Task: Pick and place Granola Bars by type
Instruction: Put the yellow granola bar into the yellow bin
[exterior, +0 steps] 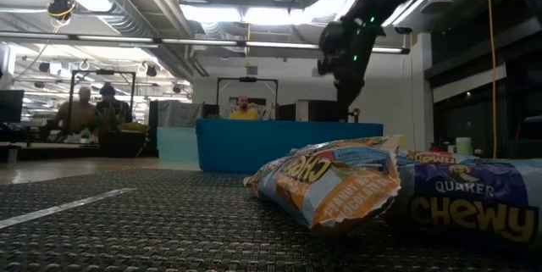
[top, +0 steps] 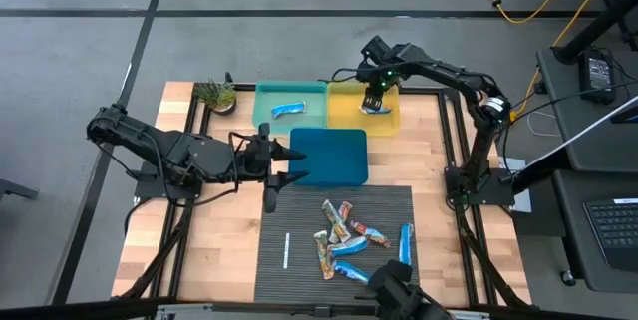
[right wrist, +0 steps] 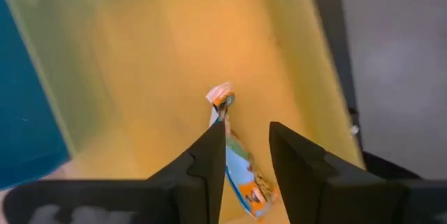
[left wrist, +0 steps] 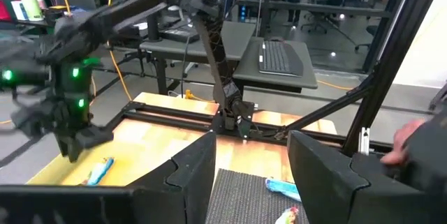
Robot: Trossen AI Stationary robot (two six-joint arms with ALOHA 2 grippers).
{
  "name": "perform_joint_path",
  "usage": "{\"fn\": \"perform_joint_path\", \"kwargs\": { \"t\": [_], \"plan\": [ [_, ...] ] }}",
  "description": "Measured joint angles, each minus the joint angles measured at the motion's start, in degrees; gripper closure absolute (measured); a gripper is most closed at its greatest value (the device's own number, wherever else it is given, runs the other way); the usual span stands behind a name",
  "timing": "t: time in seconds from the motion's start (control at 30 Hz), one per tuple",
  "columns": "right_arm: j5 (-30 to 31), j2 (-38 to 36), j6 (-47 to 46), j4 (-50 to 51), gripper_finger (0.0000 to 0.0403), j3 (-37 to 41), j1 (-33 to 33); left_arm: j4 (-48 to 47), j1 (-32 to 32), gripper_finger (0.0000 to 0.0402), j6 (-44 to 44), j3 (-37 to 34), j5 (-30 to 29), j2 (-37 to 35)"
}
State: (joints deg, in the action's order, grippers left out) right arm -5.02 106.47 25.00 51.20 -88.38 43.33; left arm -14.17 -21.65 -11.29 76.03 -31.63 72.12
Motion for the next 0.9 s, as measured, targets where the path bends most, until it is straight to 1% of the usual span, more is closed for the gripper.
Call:
{"fn": "perform_joint_path", "kwargs": {
  "t": [0.17,0.4,0.53,0.73,0.9],
  "plan": [
    [0.0,-6.18,-0.66,0.07,0.0288,0.0,-1.23,0.0,0.0,0.0233,-0.02,0.0,1.22,0.0],
    [0.0,-14.39,-2.23,0.14,0.0288,0.0,-4.43,-0.35,0.0,0.0232,0.0,0.0,1.28,0.0],
    [-0.02,-18.61,-2.49,0.48,0.0288,0.0,-7.41,-1.14,0.0,0.0232,0.0,0.0,1.3,0.0],
    [-0.07,-23.87,-5.97,0.99,0.0288,0.04,-12.83,-1.14,0.0,0.0232,0.0,0.0,1.61,0.0],
    [-0.08,-28.8,-10.78,-0.63,0.0288,3.65,-17.81,-2.37,0.0,0.0231,-0.09,0.0,3.36,0.0]
  ]
}}
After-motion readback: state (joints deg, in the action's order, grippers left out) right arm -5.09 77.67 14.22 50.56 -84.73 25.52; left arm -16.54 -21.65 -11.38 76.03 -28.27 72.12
